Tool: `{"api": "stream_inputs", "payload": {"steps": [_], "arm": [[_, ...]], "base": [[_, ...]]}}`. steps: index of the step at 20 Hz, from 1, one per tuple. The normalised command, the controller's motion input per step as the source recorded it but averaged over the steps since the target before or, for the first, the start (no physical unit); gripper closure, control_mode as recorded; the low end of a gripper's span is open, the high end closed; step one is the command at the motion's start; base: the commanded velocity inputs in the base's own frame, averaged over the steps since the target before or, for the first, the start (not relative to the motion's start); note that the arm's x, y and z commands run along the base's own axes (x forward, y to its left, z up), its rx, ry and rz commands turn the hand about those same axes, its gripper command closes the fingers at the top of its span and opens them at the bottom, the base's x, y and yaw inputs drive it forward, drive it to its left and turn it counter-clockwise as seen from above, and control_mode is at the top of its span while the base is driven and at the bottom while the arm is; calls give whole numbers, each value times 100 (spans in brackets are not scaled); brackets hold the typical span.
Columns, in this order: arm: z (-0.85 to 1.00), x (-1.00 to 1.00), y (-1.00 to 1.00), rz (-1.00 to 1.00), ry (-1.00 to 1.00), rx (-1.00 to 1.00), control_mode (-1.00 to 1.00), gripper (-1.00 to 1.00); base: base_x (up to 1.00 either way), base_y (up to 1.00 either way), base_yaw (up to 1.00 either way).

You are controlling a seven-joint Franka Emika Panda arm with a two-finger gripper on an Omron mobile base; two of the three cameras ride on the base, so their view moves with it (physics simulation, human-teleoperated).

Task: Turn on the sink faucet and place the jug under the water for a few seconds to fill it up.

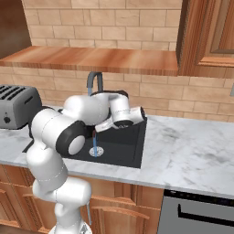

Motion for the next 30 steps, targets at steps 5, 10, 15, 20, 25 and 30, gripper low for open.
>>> {"api": "stream_inputs", "payload": {"steps": [5,10,15,20,25,30], "arm": [[8,6,0,0,0,0,-100,100],[3,7,1,0,0,0,-100,100],[0,10,0,0,0,0,-100,100],[0,9,0,0,0,0,-100,100],[0,5,0,0,0,0,-100,100],[7,-5,0,0,-7,0,-100,100]], "base": [[0,0,0],[0,0,0],[0,0,0],[0,0,0],[0,0,0],[0,0,0]]}}
